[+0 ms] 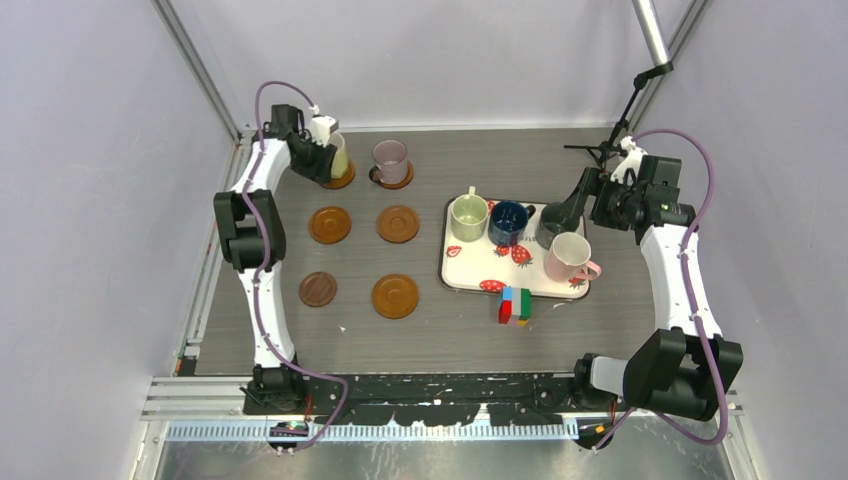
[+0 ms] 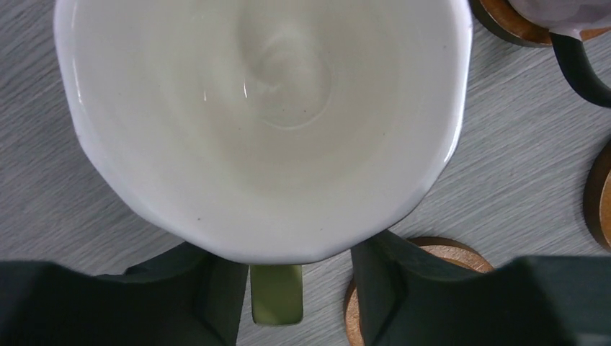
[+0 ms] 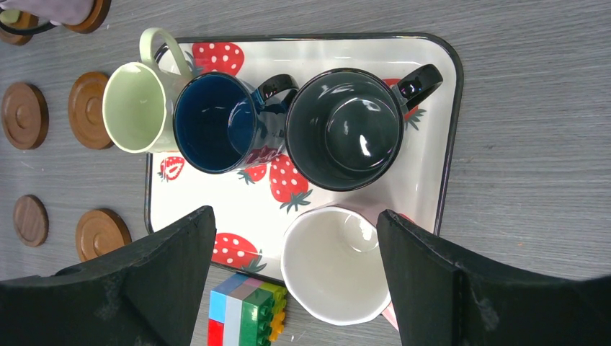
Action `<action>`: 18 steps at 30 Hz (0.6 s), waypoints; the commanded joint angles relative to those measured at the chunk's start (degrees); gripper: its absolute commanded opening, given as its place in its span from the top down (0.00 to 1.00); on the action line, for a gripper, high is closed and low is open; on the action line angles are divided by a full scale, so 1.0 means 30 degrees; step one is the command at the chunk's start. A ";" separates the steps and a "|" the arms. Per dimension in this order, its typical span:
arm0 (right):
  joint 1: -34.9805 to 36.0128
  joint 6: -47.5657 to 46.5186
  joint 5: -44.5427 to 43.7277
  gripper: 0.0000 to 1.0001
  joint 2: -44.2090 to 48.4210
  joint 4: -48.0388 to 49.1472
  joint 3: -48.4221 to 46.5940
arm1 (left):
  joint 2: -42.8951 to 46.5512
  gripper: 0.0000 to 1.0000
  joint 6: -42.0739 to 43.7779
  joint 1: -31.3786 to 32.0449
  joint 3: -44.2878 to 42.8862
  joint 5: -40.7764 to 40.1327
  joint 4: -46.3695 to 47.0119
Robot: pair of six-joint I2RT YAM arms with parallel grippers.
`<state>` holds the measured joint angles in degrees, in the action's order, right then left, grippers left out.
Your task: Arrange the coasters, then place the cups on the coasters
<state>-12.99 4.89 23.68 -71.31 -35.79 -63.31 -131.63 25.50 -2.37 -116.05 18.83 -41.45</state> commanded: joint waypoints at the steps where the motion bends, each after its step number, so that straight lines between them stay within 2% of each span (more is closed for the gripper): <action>1: -0.0103 -0.0079 0.0162 0.14 0.0154 0.0331 -0.0009 | 0.0964 0.43 -0.0196 -0.0109 -0.0087 0.0048 -0.0091; 5: -0.0121 -0.0074 0.0236 0.14 0.0266 0.0328 -0.0020 | 0.2138 0.31 -0.0304 -0.0434 0.0216 0.0139 -0.0341; 8: -0.0105 -0.0026 0.0319 0.14 0.0354 0.0300 -0.0049 | 0.3574 0.09 -0.0479 -0.0739 0.0780 0.0205 -0.0286; 18: -0.0118 0.0048 0.0467 0.13 0.0760 0.0299 -0.0247 | 0.8150 0.02 -0.1084 -0.0230 0.2592 0.2350 -0.2230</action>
<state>-12.99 4.89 23.92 -71.20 -35.79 -63.31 -113.56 23.81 -4.84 -110.24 20.86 -44.80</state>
